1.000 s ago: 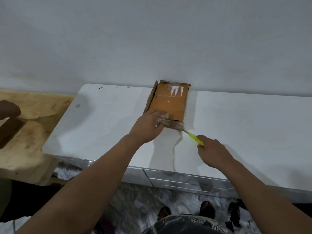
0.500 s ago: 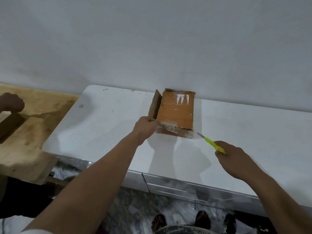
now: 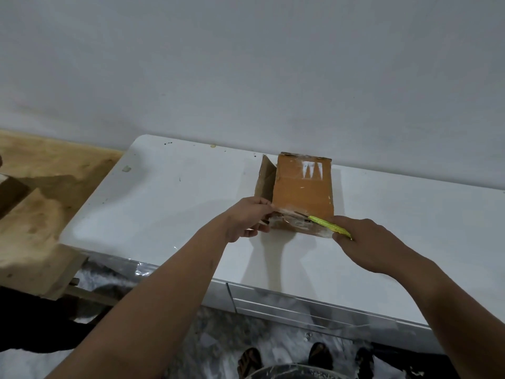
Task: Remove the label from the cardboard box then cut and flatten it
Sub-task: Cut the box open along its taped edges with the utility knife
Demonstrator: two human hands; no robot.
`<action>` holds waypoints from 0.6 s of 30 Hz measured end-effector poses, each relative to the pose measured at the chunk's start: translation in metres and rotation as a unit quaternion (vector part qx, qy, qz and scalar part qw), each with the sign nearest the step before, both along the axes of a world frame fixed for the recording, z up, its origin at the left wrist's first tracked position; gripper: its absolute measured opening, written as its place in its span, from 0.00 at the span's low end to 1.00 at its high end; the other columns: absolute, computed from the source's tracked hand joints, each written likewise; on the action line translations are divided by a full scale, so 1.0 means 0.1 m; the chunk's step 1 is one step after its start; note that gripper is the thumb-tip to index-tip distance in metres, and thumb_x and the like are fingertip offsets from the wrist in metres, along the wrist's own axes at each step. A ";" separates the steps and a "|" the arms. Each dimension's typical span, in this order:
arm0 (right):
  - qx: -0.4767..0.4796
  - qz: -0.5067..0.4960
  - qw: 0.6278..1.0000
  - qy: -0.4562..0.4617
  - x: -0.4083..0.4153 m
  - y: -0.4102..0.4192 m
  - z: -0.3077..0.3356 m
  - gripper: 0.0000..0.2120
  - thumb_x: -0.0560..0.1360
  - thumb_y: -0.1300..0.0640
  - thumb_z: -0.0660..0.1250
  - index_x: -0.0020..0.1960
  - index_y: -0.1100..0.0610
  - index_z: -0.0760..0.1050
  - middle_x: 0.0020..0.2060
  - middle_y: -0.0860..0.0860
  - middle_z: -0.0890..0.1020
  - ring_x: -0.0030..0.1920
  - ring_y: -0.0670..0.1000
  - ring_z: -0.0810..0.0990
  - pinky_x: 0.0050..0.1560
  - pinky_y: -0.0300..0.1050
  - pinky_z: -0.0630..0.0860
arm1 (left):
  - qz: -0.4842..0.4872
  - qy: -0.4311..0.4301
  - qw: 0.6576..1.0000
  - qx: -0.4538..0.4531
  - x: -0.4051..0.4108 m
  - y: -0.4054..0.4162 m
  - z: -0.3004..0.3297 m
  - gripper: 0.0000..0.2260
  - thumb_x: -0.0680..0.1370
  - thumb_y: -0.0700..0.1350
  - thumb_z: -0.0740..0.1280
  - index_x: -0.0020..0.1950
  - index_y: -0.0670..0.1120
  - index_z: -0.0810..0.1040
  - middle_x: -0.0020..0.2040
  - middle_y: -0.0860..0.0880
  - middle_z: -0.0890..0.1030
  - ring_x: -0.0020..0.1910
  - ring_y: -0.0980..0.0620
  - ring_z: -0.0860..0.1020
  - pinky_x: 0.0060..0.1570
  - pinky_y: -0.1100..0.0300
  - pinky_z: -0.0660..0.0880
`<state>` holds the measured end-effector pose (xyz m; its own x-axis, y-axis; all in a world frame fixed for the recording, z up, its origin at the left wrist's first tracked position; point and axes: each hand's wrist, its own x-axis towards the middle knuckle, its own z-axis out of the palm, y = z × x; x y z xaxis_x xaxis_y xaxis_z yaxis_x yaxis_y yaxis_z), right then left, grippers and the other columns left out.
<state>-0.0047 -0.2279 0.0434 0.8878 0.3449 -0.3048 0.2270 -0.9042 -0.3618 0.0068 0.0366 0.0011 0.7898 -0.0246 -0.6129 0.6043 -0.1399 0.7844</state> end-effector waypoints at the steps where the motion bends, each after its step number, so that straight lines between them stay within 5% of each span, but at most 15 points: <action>1: -0.005 0.003 1.000 0.005 0.00 0.00 -0.02 0.19 0.81 0.49 0.56 0.71 0.38 0.66 0.49 0.49 0.82 0.40 0.50 0.81 0.47 0.49 0.79 | 0.013 -0.001 1.000 -0.012 0.01 -0.02 -0.01 0.05 0.79 0.52 0.69 0.48 0.51 0.78 0.44 0.52 0.80 0.40 0.51 0.80 0.41 0.59 0.71; 12: -0.001 -0.012 1.000 -0.010 -0.03 -0.11 -0.05 0.18 0.81 0.48 0.56 0.70 0.36 0.66 0.57 0.47 0.82 0.48 0.53 0.81 0.51 0.51 0.78 | 0.007 -0.136 0.989 0.065 -0.04 -0.15 -0.14 0.06 0.80 0.47 0.68 0.55 0.46 0.76 0.43 0.50 0.83 0.32 0.55 0.78 0.36 0.65 0.70; 18: 0.002 0.005 1.000 0.012 0.02 -0.08 0.03 0.19 0.81 0.49 0.57 0.71 0.37 0.66 0.58 0.49 0.80 0.41 0.46 0.79 0.45 0.44 0.75 | 0.009 -0.160 0.984 0.077 -0.06 -0.14 -0.25 0.08 0.80 0.48 0.68 0.56 0.46 0.78 0.49 0.46 0.84 0.29 0.56 0.77 0.30 0.71 0.72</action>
